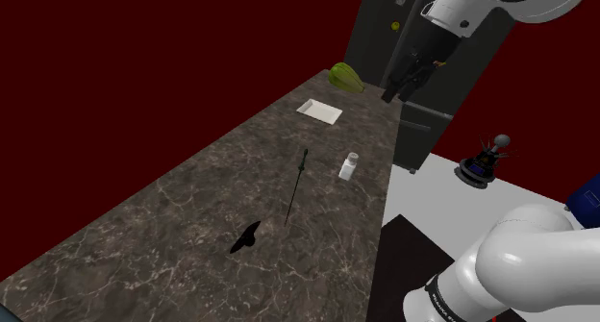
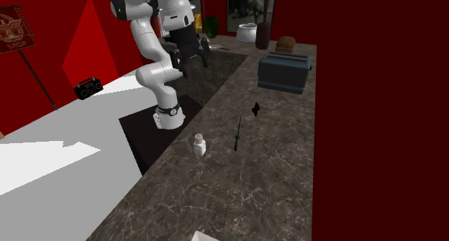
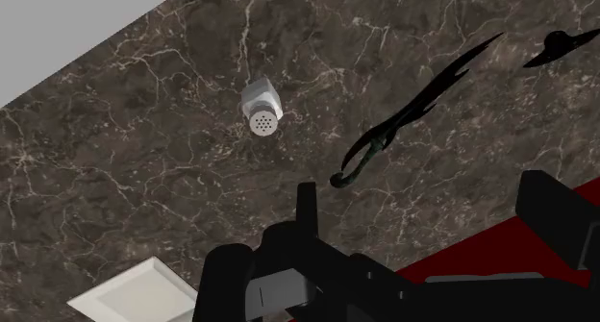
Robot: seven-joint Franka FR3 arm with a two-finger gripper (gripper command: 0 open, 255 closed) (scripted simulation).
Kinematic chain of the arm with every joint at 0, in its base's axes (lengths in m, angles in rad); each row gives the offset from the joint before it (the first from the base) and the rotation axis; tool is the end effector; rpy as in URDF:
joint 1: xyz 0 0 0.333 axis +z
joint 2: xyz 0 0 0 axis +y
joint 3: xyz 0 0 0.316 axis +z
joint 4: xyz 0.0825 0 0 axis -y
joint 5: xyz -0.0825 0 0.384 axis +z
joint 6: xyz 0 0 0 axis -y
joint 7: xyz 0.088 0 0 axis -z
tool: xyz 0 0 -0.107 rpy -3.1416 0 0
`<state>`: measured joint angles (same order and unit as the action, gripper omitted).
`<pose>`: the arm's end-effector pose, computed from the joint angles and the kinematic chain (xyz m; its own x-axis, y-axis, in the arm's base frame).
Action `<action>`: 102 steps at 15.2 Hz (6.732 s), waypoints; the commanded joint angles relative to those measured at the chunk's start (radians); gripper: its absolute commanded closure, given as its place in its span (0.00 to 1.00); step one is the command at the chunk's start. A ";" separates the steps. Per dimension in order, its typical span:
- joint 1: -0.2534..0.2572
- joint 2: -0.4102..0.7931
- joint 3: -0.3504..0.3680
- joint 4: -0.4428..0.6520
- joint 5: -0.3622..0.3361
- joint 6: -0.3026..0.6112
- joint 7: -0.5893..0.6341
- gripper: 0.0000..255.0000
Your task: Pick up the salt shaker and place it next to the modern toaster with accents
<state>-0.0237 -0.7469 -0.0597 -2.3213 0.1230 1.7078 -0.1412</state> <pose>0.3311 -0.0220 0.6084 0.9871 0.0505 0.1519 0.0725 -0.9871 -0.1429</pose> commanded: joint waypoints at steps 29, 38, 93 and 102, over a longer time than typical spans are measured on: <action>0.208 0.385 -0.364 -0.540 0.080 1.092 -0.642 0.00; 0.219 0.396 -0.370 -0.539 0.091 1.102 -0.649 1.00; 0.061 0.061 -0.179 -0.137 -0.071 0.368 -0.414 1.00; 0.067 0.013 -0.128 -0.092 -0.063 0.280 -0.356 1.00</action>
<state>0.0417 -0.7158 -0.2048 -2.4023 0.0567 1.9933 -0.5160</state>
